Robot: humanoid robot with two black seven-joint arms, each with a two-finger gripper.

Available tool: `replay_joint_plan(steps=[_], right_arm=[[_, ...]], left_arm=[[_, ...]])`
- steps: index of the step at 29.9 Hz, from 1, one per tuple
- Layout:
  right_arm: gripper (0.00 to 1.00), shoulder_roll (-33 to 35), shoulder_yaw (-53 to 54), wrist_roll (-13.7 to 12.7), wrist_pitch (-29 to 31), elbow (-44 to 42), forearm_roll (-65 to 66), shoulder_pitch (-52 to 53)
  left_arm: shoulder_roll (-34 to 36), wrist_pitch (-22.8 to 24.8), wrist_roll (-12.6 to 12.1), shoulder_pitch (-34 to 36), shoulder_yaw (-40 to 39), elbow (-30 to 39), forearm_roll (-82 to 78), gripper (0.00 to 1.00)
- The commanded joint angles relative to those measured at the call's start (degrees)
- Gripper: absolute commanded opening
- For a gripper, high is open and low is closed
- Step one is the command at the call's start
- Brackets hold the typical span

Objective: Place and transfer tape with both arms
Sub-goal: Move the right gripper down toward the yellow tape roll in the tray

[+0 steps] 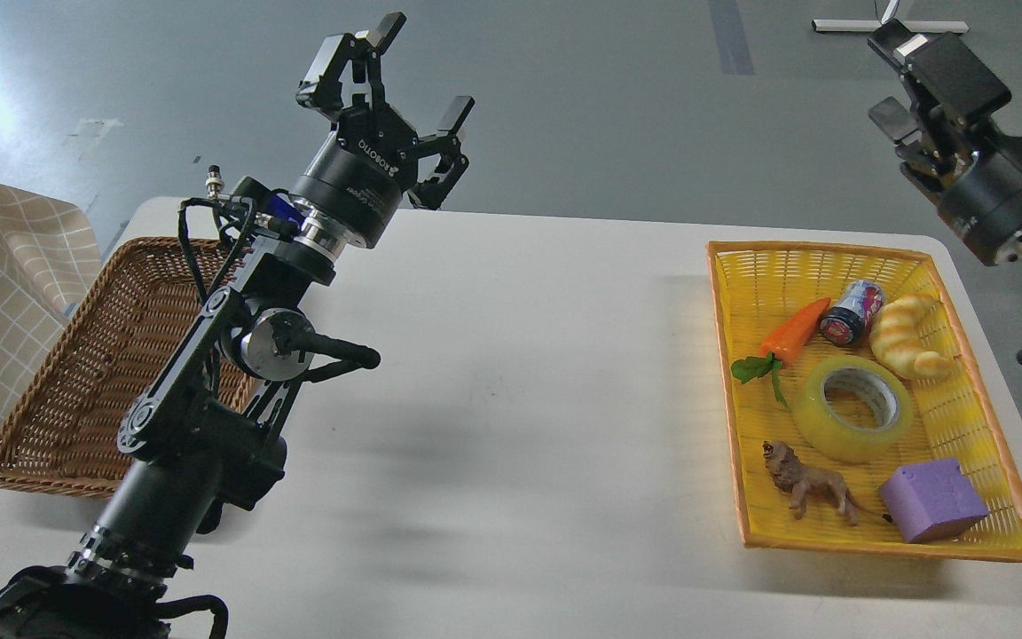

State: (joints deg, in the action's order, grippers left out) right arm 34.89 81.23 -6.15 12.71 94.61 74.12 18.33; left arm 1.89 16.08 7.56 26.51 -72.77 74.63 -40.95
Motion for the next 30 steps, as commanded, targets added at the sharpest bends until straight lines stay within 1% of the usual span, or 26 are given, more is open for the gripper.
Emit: replay_joint_plan(steps=[1, 2, 6, 7, 9, 10, 11, 12, 14, 15, 16, 18, 19, 21, 24, 26, 27, 28, 30], right_arm=[[1.00, 8.8, 0.0, 0.3, 0.3, 0.1, 0.5, -2.4], [1.00, 11.3, 0.0, 0.6, 0.6, 0.1, 0.5, -3.2], [1.00, 14.8, -0.5, 1.1, 0.8, -0.7, 0.9, -5.1], [1.00, 16.1, -0.5, 1.6, 0.9, -0.7, 1.8, -7.5], [1.00, 19.1, -0.1, 3.4, 1.0, -0.6, 1.8, -11.6], [1.00, 19.8, 0.6, 5.4, 1.3, -0.6, 1.7, -13.0], [1.00, 19.9, 0.9, 6.2, 1.3, -0.8, 1.6, -13.6], [1.00, 20.2, 1.2, 6.5, 1.7, -1.0, 1.6, -14.1], [1.00, 20.5, 2.4, 6.8, 4.7, -2.2, 1.4, -15.0], [1.00, 21.9, 3.5, 8.1, 9.8, -6.8, 0.7, -14.9], [1.00, 22.8, 3.9, 10.7, 15.0, -12.6, 0.4, -14.3], [1.00, 21.5, 4.1, 12.3, 15.3, -14.4, 0.4, -14.0], [1.00, 19.1, 4.0, 12.3, 15.3, -13.4, 0.5, -13.9], [1.00, 17.2, 3.8, 12.4, 15.3, -13.0, 1.1, -14.2], [0.99, 17.5, 3.8, 12.2, 15.3, -12.5, 5.7, -14.8], [0.97, 17.4, 3.8, 12.1, 15.3, -11.8, 12.3, -14.8], [0.98, 16.9, 3.8, 11.7, 15.3, -11.6, 16.8, -14.9], [0.98, 16.5, 3.7, 10.6, 15.1, -11.5, 21.5, -15.1], [0.98, 15.8, 3.7, 8.4, 15.1, -11.2, 27.0, -15.7]], left_arm=[[0.0, -0.1, 0.0, -0.1, 0.0, 0.0, -0.1, 0.98], [0.0, -0.1, 0.0, -0.1, 0.0, 0.0, -0.1, 0.98], [0.0, -0.2, -0.1, 0.0, 0.2, 0.0, -0.1, 0.98], [0.2, -0.3, -0.1, 0.1, 0.3, 0.2, -0.1, 0.98], [1.2, -0.3, -0.2, 0.2, 0.5, 0.4, -0.4, 0.98], [2.2, -0.3, -0.1, 0.2, 0.5, 0.5, -0.7, 0.98], [2.6, -0.3, -0.2, 0.1, 0.5, 0.4, -0.7, 0.98], [2.9, -0.3, -0.2, 0.1, 0.5, 0.4, -0.7, 0.98], [3.4, -0.3, -0.1, 0.0, 0.5, 0.4, -0.7, 0.98], [3.2, -0.3, -0.2, -0.1, 0.5, 0.4, -0.8, 0.98], [3.0, -0.3, -0.2, -0.1, 0.5, 0.4, -0.8, 0.98], [2.9, -0.3, -0.2, 0.0, 0.5, 0.5, -0.8, 0.98], [2.8, -0.3, -0.2, 0.0, 0.5, 0.5, -0.8, 0.98], [2.9, -0.3, -0.2, 0.1, 0.5, 0.5, -0.8, 0.98], [3.0, -0.3, -0.1, 0.2, 0.5, 0.5, -0.8, 0.98], [2.8, -0.4, -0.1, 0.2, 0.5, 0.5, -0.8, 0.98], [2.6, -0.4, -0.1, 0.1, 0.5, 0.5, -0.9, 0.98], [2.5, -0.5, -0.1, 0.1, 0.5, 0.5, -0.9, 0.98], [2.4, -0.5, -0.1, 0.0, 0.4, 0.5, -1.4, 0.98]])
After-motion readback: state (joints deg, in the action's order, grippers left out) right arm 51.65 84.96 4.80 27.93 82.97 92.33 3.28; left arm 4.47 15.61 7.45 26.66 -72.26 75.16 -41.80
